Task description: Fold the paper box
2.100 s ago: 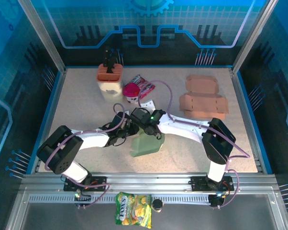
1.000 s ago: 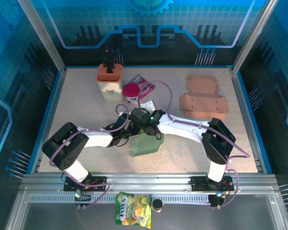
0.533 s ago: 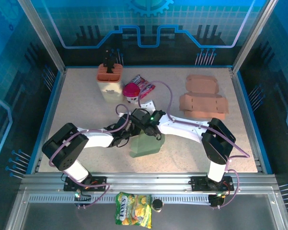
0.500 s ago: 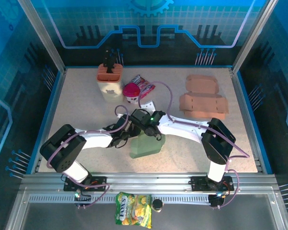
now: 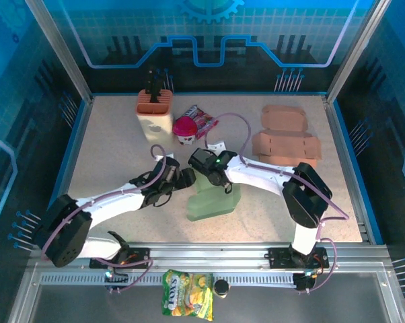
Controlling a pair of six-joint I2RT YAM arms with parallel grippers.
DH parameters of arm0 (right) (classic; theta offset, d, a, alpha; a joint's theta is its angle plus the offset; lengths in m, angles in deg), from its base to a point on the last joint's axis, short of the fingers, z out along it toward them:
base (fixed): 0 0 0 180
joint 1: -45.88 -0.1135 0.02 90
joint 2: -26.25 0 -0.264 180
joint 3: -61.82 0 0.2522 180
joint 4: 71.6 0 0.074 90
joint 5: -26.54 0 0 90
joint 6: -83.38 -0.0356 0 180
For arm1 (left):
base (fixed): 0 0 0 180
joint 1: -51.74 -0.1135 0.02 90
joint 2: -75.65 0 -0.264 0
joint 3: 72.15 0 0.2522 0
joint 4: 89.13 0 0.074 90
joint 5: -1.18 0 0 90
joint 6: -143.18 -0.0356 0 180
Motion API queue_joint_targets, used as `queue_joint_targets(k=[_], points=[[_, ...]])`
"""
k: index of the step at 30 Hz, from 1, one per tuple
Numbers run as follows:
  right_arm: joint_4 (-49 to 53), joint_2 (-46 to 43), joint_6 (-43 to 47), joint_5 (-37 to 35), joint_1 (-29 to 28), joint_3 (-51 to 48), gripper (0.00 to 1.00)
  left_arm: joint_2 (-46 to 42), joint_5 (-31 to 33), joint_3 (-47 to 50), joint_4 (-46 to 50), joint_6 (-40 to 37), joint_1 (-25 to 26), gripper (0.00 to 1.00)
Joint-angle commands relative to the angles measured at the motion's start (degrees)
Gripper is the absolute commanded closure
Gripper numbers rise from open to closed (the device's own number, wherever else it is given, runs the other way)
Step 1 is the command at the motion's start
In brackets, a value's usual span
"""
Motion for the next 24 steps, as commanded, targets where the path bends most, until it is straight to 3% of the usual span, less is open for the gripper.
queue_joint_targets(k=[1,11,16,24], points=[[4.9,2.3,-4.7,2.6,2.5,0.5,1.0,-4.0,-0.2,-2.5,6.0,-0.6,-0.3,0.27],[8.7,4.7,-18.6,18.3,11.9,-1.1,1.0,-10.5,1.4,-3.9,17.2,1.1,2.2,0.34],[3.3,1.2,-29.2,31.9,16.6,-7.5,1.0,-12.5,2.7,-4.3,20.8,1.9,5.1,0.36],[8.4,-3.1,-47.8,38.4,18.2,-9.1,1.0,-11.1,0.0,1.6,14.3,6.6,9.2,0.46]])
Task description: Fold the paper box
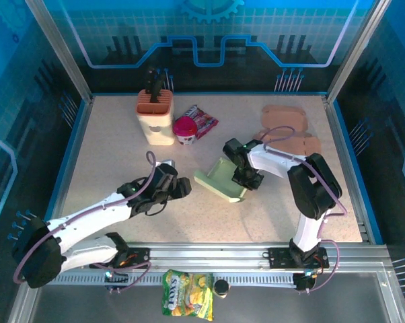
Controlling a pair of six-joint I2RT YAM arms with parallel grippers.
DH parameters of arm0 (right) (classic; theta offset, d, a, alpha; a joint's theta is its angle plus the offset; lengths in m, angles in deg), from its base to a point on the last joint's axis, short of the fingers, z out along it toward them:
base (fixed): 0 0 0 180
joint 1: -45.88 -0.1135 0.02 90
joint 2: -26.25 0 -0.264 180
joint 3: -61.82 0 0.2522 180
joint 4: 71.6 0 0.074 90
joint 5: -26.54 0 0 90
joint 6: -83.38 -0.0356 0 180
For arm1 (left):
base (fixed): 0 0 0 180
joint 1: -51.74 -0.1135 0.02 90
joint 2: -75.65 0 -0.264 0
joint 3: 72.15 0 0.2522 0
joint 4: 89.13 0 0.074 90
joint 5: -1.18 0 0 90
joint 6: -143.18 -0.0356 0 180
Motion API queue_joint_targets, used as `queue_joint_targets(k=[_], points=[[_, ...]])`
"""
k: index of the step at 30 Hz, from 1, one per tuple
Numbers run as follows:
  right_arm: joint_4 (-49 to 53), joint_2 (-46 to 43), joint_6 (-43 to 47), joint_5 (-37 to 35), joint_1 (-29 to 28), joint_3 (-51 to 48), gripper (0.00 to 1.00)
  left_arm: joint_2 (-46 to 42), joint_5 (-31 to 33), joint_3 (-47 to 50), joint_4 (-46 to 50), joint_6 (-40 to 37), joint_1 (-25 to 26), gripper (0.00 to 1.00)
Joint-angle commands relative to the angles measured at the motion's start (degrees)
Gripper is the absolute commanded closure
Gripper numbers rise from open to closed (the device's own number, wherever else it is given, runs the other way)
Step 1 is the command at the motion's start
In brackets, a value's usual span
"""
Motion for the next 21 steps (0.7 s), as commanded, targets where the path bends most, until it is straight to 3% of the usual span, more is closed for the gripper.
queue_joint_targets(k=[1,5,11,16,21], points=[[2.0,-2.0,-12.2,6.3,0.7,-1.6,1.0,2.0,-1.4,2.8,-4.0,3.4,2.3,0.46],[-3.2,-1.1,-17.4,14.1,1.5,-4.8,1.0,7.3,-2.0,2.7,-9.9,4.8,5.2,0.48],[-9.6,-2.5,-23.5,19.4,0.6,-8.9,0.97,14.1,-2.3,1.8,-18.4,5.8,7.1,0.48],[-20.1,-7.8,-27.4,22.1,-0.5,-16.4,0.62,18.2,-1.1,1.5,-23.1,6.3,7.8,0.48],[-19.4,-15.7,-25.6,19.0,-0.7,-20.2,0.31,18.6,0.1,1.5,-24.4,6.6,8.0,0.48]])
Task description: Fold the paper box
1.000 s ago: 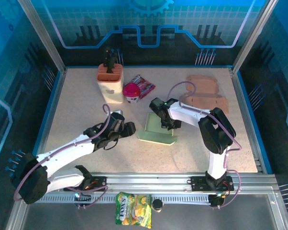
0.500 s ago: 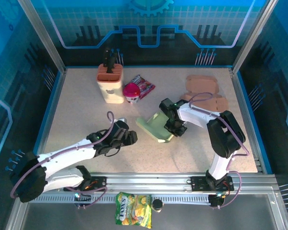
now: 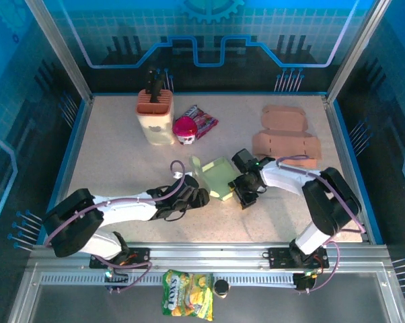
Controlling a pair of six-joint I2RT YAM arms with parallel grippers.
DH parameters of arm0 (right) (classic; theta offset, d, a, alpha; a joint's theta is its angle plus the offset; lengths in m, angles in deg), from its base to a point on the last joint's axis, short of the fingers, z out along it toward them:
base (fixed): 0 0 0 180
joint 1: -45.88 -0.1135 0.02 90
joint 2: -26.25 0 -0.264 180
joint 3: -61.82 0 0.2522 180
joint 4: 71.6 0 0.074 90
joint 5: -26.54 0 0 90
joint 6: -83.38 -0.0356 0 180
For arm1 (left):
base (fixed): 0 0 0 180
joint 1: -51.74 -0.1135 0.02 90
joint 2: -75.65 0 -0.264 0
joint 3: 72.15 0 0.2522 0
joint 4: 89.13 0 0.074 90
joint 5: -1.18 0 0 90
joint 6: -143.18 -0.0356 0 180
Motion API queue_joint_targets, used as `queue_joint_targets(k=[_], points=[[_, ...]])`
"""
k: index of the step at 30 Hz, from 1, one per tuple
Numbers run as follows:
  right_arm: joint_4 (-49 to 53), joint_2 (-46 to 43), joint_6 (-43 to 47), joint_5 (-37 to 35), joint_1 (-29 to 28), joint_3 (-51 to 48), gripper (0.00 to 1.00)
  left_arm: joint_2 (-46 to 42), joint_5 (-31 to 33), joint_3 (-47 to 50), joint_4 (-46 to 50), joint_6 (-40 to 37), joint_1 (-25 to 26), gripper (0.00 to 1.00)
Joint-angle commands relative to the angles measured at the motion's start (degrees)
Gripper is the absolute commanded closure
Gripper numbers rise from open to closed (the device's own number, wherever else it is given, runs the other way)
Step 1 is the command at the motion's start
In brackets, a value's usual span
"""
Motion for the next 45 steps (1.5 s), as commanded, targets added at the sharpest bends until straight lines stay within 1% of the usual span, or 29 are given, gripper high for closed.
queue_joint_targets(k=[1,3,6,8,9,10,12,13,14,17,20,23,26,29,33,35,38,45], points=[[0.1,-6.2,-0.3,-0.9,-0.7,-2.6,0.28,0.0,1.8,-1.0,-2.5,0.8,0.4,0.48],[0.6,-10.4,0.9,-2.4,-0.8,-4.0,0.22,-0.5,2.4,-1.5,-1.5,0.4,0.4,0.47],[-0.3,-17.8,7.6,-7.1,-0.9,-4.9,0.2,-1.3,3.0,-2.5,0.0,-0.2,0.4,0.47],[-1.5,-22.7,17.8,-11.6,-1.0,-3.7,0.2,-2.0,3.4,-3.1,0.9,-0.5,0.4,0.46],[-4.4,-24.4,23.7,-12.3,-1.0,-3.3,0.21,-2.3,3.5,-3.3,1.3,-0.7,0.4,0.46],[-8.1,-26.1,31.6,-11.9,-1.3,-3.0,0.26,-2.7,4.0,-3.7,1.9,-0.9,0.4,0.45],[-13.6,-28.0,44.8,-6.7,-2.0,-1.6,0.3,-3.3,4.4,-4.5,3.3,-1.7,0.4,0.44],[-14.2,-28.4,51.5,-4.2,-2.9,0.0,0.3,-3.4,4.5,-5.0,3.9,-2.1,0.4,0.43],[-12.7,-28.1,56.1,-2.7,-3.6,2.6,0.28,-3.6,4.6,-5.5,4.4,-2.4,0.3,0.43],[-7.8,-24.6,64.9,3.4,-4.3,8.9,0.25,-3.7,5.0,-6.8,5.5,-3.1,0.3,0.42],[-1.2,-18.6,70.6,6.7,-4.5,15.6,0.27,-3.6,5.6,-8.3,7.0,-3.8,0.3,0.41],[5.5,-12.8,74.4,4.7,-4.5,21.7,0.29,-3.3,5.8,-9.3,8.1,-4.3,0.3,0.41],[10.2,-8.5,76.7,2.2,-4.5,26.3,0.33,-3.0,5.9,-9.7,8.8,-4.5,0.2,0.41],[10.3,-6.1,77.8,2.9,-4.4,27.8,0.36,-2.8,5.8,-9.8,8.9,-4.7,0.2,0.41],[10.2,-2.5,78.1,5.9,-4.5,29.4,0.46,-2.7,5.9,-10.0,9.0,-4.8,0.1,0.41],[9.8,-1.3,77.8,6.4,-4.6,29.7,0.49,-2.4,5.7,-10.4,9.4,-5.0,0.0,0.41],[9.4,-0.3,77.2,6.4,-4.6,29.6,0.55,-2.2,5.8,-10.9,9.8,-5.3,0.0,0.41],[7.7,0.5,76.2,6.7,-4.9,28.8,0.63,-2.1,5.7,-11.2,9.9,-5.4,-0.1,0.41]])
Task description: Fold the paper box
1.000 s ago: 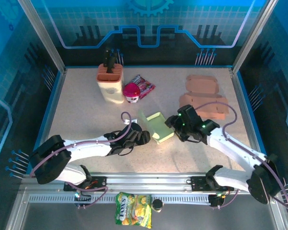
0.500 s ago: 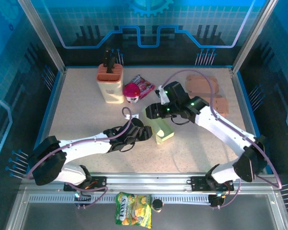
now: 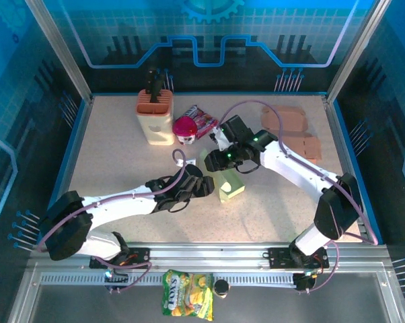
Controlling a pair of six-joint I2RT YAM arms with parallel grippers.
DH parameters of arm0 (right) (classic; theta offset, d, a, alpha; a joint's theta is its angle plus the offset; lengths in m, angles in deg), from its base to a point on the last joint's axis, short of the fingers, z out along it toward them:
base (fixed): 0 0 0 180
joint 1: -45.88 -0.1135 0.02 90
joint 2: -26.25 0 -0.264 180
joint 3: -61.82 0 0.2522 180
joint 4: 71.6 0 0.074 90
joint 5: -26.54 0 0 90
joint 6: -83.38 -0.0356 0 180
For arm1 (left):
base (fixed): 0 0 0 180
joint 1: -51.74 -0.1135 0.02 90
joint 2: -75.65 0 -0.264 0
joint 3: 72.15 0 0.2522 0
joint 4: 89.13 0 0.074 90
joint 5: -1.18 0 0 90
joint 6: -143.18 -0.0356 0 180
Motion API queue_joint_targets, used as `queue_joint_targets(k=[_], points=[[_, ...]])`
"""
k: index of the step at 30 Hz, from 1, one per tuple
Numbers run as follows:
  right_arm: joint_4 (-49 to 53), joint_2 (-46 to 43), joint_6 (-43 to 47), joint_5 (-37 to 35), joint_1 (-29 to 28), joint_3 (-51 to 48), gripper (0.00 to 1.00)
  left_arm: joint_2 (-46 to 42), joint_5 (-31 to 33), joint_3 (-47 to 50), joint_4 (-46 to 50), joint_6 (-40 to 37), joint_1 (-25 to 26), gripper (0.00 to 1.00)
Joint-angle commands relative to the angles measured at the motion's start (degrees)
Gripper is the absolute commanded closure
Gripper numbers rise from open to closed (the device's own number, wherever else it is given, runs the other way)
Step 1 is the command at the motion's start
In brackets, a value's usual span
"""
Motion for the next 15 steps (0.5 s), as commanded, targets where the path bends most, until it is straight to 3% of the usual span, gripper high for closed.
queue_joint_targets(k=[1,13,15], points=[[-0.3,0.9,-0.3,1.3,-0.7,1.0,0.65,0.3,1.0,-1.5,1.2,-1.5,-0.1,0.41],[-6.5,-1.7,-6.5,-0.3,-0.8,-2.8,1.0,-0.2,1.2,-2.1,2.3,-1.9,-0.1,0.39],[-8.5,-3.2,-8.9,-1.2,-0.8,-4.4,1.0,-0.9,1.4,-2.3,3.2,-2.2,-0.1,0.38]])
